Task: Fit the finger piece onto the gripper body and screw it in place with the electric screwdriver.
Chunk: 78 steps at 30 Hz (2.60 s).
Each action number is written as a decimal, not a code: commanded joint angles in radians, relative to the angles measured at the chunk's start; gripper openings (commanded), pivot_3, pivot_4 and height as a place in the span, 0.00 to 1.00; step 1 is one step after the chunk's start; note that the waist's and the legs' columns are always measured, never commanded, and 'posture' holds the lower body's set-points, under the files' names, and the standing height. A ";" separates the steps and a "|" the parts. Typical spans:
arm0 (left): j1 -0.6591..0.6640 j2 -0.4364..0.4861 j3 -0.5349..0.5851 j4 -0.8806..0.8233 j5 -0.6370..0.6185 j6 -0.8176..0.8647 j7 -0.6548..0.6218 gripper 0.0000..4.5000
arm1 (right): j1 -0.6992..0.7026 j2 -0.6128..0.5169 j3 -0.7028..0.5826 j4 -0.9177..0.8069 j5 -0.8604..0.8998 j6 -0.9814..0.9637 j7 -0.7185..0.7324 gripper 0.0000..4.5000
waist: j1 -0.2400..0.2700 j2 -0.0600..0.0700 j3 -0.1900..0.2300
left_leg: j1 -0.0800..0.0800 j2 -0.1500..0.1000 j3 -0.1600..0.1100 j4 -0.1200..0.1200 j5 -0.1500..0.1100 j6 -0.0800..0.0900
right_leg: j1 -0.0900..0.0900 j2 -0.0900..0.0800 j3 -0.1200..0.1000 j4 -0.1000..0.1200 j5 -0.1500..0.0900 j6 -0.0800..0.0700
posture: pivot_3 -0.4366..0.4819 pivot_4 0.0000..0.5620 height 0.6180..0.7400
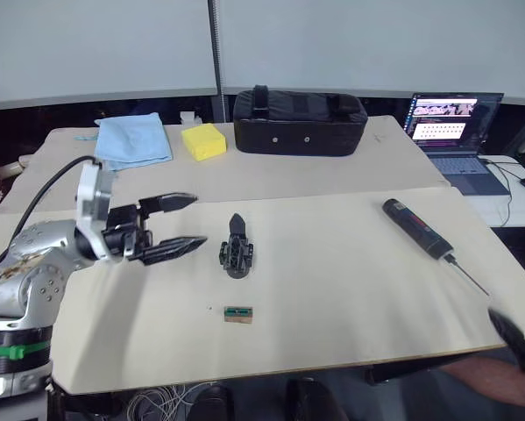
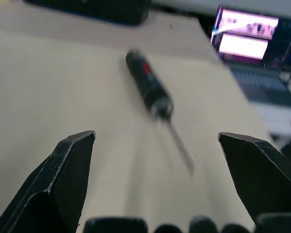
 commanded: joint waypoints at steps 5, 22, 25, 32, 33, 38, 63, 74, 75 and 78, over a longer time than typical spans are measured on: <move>-0.041 -0.091 -0.025 -0.043 -0.047 0.039 0.093 1.00 | -0.507 -0.308 0.367 0.412 -0.128 0.191 0.101 1.00 | 0.010 -0.003 0.003 | 0.004 0.001 0.000 -0.003 0.001 0.001 | 0.007 0.008 0.001 -0.005 0.000 0.000 | 0.48 0.27 1.00; 0.015 -0.037 -0.023 -0.095 -0.062 0.033 0.012 1.00 | -1.129 -0.233 0.813 1.231 -0.532 0.005 0.231 1.00 | 0.017 -0.002 0.004 | -0.006 -0.003 0.005 -0.003 -0.006 0.011 | 0.003 0.007 0.009 -0.016 0.006 0.015 | 0.48 0.27 1.00; 0.001 -0.043 -0.031 -0.096 -0.060 0.034 0.016 1.00 | -1.153 -0.216 0.802 1.287 -0.536 -0.014 0.259 1.00 | 0.016 -0.002 0.004 | -0.005 -0.003 0.005 -0.002 -0.006 0.011 | 0.003 0.007 0.010 -0.015 0.006 0.015 | 0.48 0.27 1.00; 0.006 -0.044 -0.032 -0.089 -0.050 0.034 0.011 1.00 | -1.149 -0.218 0.789 1.337 -0.547 -0.047 0.294 0.66 | 0.009 -0.002 0.004 | -0.002 -0.003 0.005 -0.002 -0.006 0.011 | 0.005 0.008 0.011 -0.014 0.007 0.015 | 0.48 0.27 1.00; 0.004 -0.045 -0.033 -0.088 -0.050 0.035 0.013 1.00 | -1.147 -0.216 0.781 1.336 -0.543 -0.060 0.281 0.58 | 0.009 -0.002 0.004 | -0.002 -0.002 0.005 -0.002 -0.006 0.011 | 0.005 0.008 0.011 -0.014 0.007 0.015 | 0.48 0.27 1.00; 0.019 -0.038 -0.037 -0.099 -0.067 0.057 -0.002 1.00 | -1.114 -0.217 0.718 1.314 -0.505 -0.122 0.216 0.42 | 0.009 -0.002 0.004 | -0.001 -0.003 0.006 -0.002 -0.006 0.011 | 0.006 0.008 0.012 -0.014 0.007 0.015 | 0.48 0.27 1.00; 0.029 0.024 -0.104 0.011 0.101 -0.132 -0.181 1.00 | -0.394 -0.265 0.691 -0.092 -0.287 0.368 0.223 0.42 | 0.025 0.004 0.006 | -0.005 -0.002 0.008 0.001 -0.006 0.011 | 0.003 0.007 0.013 -0.014 0.005 0.011 | 0.48 0.27 1.00; 0.084 0.029 -0.084 -0.022 0.105 -0.143 -0.158 1.00 | -0.423 -0.308 0.715 -0.036 -0.273 0.395 0.296 0.78 | 0.025 0.004 0.005 | -0.004 -0.001 0.008 0.002 -0.006 0.011 | 0.003 0.008 0.012 -0.013 0.005 0.011 | 0.48 0.27 1.00; 0.091 0.030 -0.082 -0.025 0.105 -0.144 -0.155 1.00 | -0.432 -0.317 0.713 -0.040 -0.273 0.398 0.300 0.87 | 0.026 0.003 0.005 | -0.004 -0.001 0.008 0.002 -0.006 0.011 | 0.004 0.008 0.012 -0.013 0.005 0.011 | 0.48 0.27 1.00; 0.104 0.033 -0.077 -0.029 0.104 -0.143 -0.145 1.00 | -0.482 -0.368 0.720 -0.065 -0.255 0.441 0.337 0.99 | 0.026 0.003 0.005 | -0.003 -0.001 0.008 0.002 -0.006 0.011 | 0.004 0.008 0.012 -0.013 0.005 0.011 | 0.48 0.27 1.00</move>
